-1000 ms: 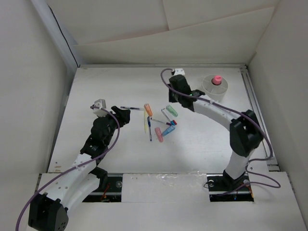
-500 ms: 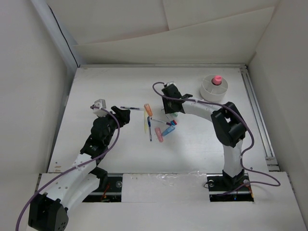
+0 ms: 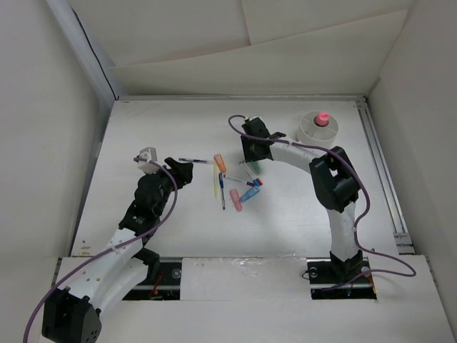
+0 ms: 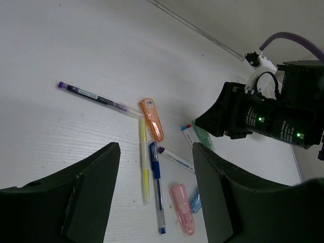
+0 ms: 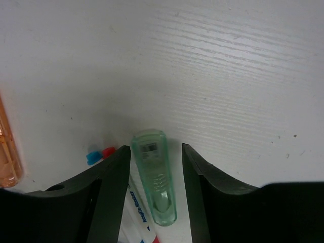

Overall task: Sort the stationery into containers
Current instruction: Pick up the stationery from the center of the board, then place the stationery in the storage box, then pick up the stationery from the center of the board.

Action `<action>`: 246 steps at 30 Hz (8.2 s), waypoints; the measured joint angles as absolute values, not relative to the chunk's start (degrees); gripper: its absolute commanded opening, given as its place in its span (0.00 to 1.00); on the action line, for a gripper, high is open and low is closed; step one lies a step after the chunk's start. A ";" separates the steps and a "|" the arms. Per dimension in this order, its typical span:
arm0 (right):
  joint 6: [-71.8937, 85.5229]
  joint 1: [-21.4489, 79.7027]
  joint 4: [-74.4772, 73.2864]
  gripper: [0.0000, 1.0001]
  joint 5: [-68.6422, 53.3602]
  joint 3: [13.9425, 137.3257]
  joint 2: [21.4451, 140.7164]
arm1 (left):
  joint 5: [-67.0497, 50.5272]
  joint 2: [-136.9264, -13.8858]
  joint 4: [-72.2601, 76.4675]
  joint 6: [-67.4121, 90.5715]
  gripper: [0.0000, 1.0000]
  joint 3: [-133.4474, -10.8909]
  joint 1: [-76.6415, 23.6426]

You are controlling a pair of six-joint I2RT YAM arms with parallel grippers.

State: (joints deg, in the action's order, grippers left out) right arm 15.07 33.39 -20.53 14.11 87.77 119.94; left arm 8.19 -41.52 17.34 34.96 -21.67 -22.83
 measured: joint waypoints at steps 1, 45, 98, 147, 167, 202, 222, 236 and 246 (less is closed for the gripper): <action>14.87 33.39 -20.84 0.51 13.85 88.18 120.11 | 8.16 -41.47 17.37 34.96 0.56 -21.67 -22.83; 21.69 12.32 -10.59 0.13 14.44 89.76 86.72 | 8.05 -41.01 17.34 34.96 0.56 -21.67 -22.81; 28.84 2.42 -9.93 0.44 44.18 96.33 119.81 | 6.63 -42.37 18.17 34.96 0.56 -21.67 -22.81; 14.13 38.24 -32.49 0.57 0.08 117.25 133.91 | 9.52 -39.99 15.90 35.05 0.56 -21.67 -22.81; 14.11 40.21 -37.17 0.63 1.50 125.29 141.01 | 9.43 -39.99 15.59 35.03 0.56 -21.69 -22.81; 14.33 40.62 -37.17 0.40 7.07 129.49 144.81 | 9.02 -39.03 15.59 35.03 0.56 -21.69 -22.81; 14.39 40.62 -35.18 0.49 8.80 124.90 142.47 | 8.88 -39.00 15.59 35.03 0.56 -21.69 -22.81; 15.00 40.60 -35.09 0.23 9.06 123.15 141.34 | 8.38 -39.00 15.59 35.03 0.56 -21.69 -22.81; 16.25 39.81 -32.53 0.20 7.66 120.57 134.50 | 8.38 -38.96 15.59 35.03 0.56 -21.69 -22.81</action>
